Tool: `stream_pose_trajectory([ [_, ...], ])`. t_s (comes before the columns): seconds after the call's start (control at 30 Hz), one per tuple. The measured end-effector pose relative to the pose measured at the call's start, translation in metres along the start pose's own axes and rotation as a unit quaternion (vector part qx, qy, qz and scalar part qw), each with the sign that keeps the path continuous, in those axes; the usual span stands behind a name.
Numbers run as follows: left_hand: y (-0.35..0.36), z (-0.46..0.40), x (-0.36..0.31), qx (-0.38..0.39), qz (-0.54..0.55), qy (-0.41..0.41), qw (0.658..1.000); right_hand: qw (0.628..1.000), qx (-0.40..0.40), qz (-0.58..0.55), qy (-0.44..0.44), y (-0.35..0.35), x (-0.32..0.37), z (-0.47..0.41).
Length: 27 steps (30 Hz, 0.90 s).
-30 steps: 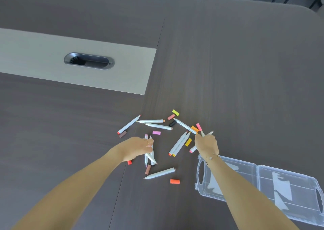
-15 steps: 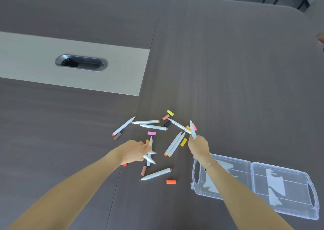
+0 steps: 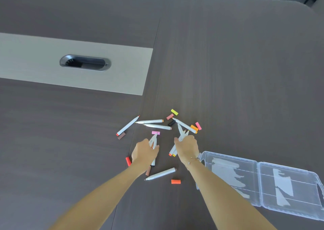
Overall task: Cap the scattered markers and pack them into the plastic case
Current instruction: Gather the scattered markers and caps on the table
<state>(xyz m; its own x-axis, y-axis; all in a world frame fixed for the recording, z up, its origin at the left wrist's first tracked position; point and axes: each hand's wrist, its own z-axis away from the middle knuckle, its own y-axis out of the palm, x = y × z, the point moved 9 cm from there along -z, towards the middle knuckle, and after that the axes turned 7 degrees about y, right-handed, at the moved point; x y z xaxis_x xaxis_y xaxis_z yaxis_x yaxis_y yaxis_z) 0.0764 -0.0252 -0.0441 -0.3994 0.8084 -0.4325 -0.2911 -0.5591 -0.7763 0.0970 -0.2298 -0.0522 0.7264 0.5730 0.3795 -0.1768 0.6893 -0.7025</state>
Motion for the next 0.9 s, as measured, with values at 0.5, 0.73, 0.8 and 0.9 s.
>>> stream_pose_trajectory([
  [0.5, 0.011, 0.001, -0.018, 0.006, -0.028, 0.012, 1.000, 0.985, 0.002, 0.166, -0.041, 0.013, 0.024, -0.010],
  [0.73, 0.014, 0.006, -0.008, 0.040, -0.018, 0.020, 0.999, 0.962, -0.020, 0.254, -0.099, 0.005, 0.036, -0.014],
  [0.8, 0.006, 0.004, -0.008, 0.038, -0.044, 0.035, 0.998, 0.958, -0.030, 0.257, -0.123, 0.001, 0.037, -0.011],
  [0.9, -0.011, -0.002, -0.004, 0.009, -0.066, 0.028, 0.997, 0.953, -0.040, 0.257, -0.157, -0.005, 0.039, -0.007],
])
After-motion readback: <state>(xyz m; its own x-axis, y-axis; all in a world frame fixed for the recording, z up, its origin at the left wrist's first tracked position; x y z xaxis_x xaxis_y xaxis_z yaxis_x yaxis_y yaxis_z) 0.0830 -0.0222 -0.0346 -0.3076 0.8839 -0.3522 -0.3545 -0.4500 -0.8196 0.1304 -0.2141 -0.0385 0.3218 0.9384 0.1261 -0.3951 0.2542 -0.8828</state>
